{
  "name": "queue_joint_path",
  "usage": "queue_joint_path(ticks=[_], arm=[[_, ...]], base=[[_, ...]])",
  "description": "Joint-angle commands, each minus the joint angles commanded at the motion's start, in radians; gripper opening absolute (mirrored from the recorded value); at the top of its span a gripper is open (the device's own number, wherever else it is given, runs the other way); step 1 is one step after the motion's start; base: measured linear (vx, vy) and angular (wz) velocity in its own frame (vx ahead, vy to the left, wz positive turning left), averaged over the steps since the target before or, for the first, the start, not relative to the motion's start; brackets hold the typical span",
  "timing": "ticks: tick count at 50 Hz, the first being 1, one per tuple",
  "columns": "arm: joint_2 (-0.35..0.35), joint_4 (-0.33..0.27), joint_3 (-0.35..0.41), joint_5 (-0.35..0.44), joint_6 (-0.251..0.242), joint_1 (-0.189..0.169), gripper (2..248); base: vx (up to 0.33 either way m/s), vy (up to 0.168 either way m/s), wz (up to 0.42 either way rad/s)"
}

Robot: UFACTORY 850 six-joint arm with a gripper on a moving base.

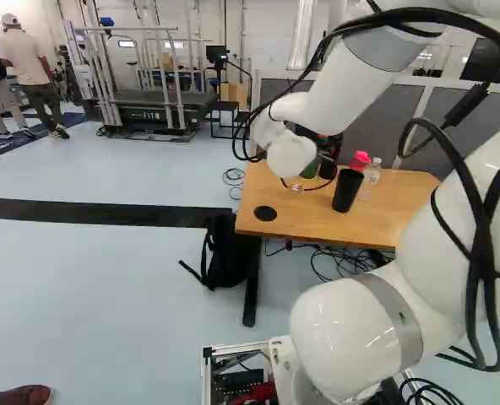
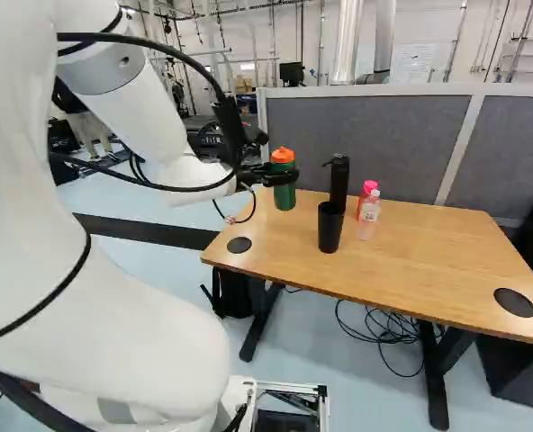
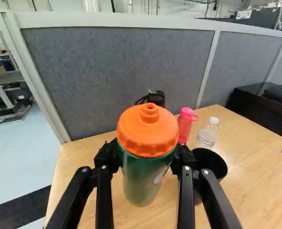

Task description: Pick up the green bottle from the table

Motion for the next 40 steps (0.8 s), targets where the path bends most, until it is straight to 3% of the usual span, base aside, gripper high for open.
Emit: queue_joint_path(ticks=[20, 40], arm=[[0.01, -0.09, 0.033, -0.008, 0.043, -0.012, 122], [0.026, -0.223, 0.082, -0.019, 0.108, -0.029, 122]], base=[[0.0, 0.0, 0.0], [0.0, 0.0, 0.0]])
